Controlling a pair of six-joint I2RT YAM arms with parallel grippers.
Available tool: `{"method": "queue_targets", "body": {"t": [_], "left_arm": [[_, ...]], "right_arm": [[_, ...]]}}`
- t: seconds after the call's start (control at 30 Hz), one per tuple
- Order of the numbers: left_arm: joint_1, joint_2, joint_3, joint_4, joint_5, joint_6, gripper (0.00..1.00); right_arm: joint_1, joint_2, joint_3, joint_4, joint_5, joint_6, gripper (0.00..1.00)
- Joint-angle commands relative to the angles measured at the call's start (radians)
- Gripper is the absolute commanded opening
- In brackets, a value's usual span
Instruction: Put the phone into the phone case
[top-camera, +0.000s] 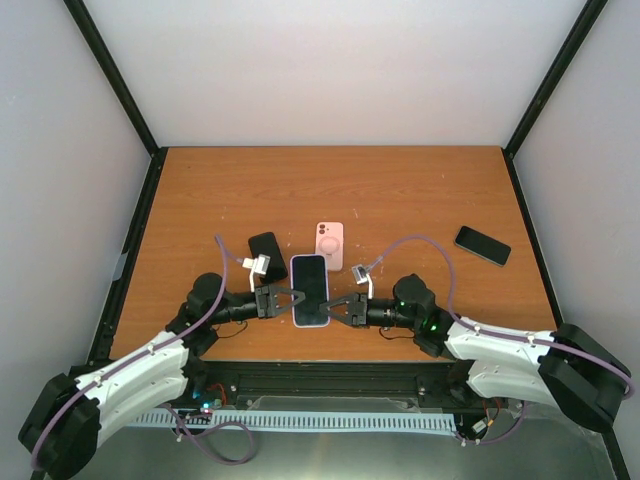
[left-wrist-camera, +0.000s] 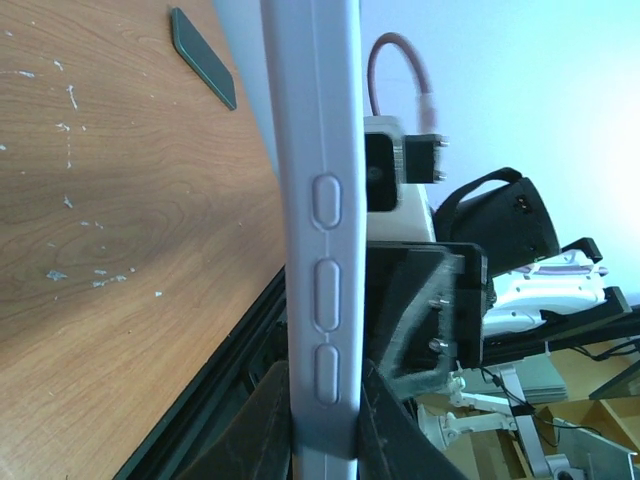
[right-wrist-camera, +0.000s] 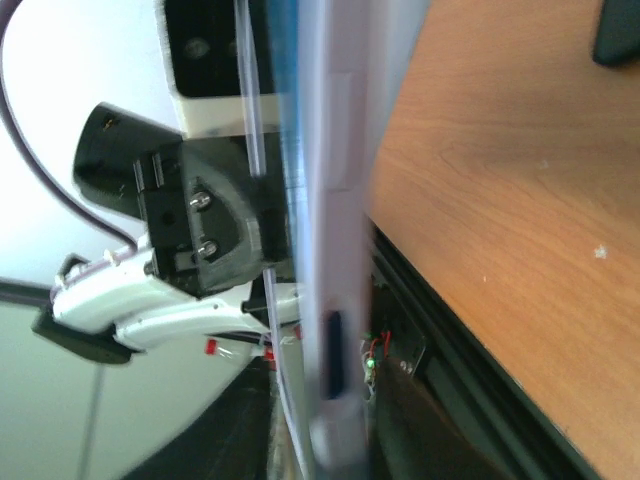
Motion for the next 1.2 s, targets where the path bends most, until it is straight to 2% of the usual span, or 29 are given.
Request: {"method": "queue_targets", "body": {"t": [0.0,0.07,0.13,0.33,0.47,0.57,0.7,0.87,1.0,1.17], "left_arm": [[-0.003,-0.021,0.058,-0.083,-0.076,0.084,0.0],[-0.005,-0.022,0.069,-0.133,-0.096,0.113,0.0],[-0.005,-0.025,0.072,-0.149,-0.097,0.127,0.0],[-0.005,-0.026,0.071,-0.126,-0.061,0.128,0.0],[-0.004,-0.036,0.063,-0.092,-0.008,0.118,0.0],[-0.004,-0.053,0.049,-0.066,0.044,0.107,0.0],[-0.005,-0.076,0.042,-0.059,0.115,0.117,0.0],[-0.005,-0.089,0.044,-0.031,0.219,0.123,0.0],[-0.005,-0.079,0.05,-0.025,0.269,0.133,0.0],[-0.004,-0.052,0.054,-0.014,0.3,0.133,0.0]], "right_arm": [[0.005,0.001,0.002,0.017,-0.023,0.048,0.17],[0.005,-0.006,-0.012,0.036,-0.007,0.078,0.09],[0.004,-0.013,-0.015,0.039,0.004,0.096,0.04],[0.005,-0.014,-0.008,0.041,0.012,0.105,0.04],[0.004,-0.024,-0.006,0.037,0.024,0.07,0.17],[0.004,-0.051,0.0,-0.004,0.05,0.027,0.34],[0.005,-0.096,0.044,-0.155,0.097,-0.038,0.58],[0.005,-0.125,0.096,-0.234,0.119,-0.085,0.75],[0.003,-0.124,0.131,-0.243,0.124,-0.101,0.81],[0.003,-0.12,0.174,-0.246,0.13,-0.117,0.77]]}}
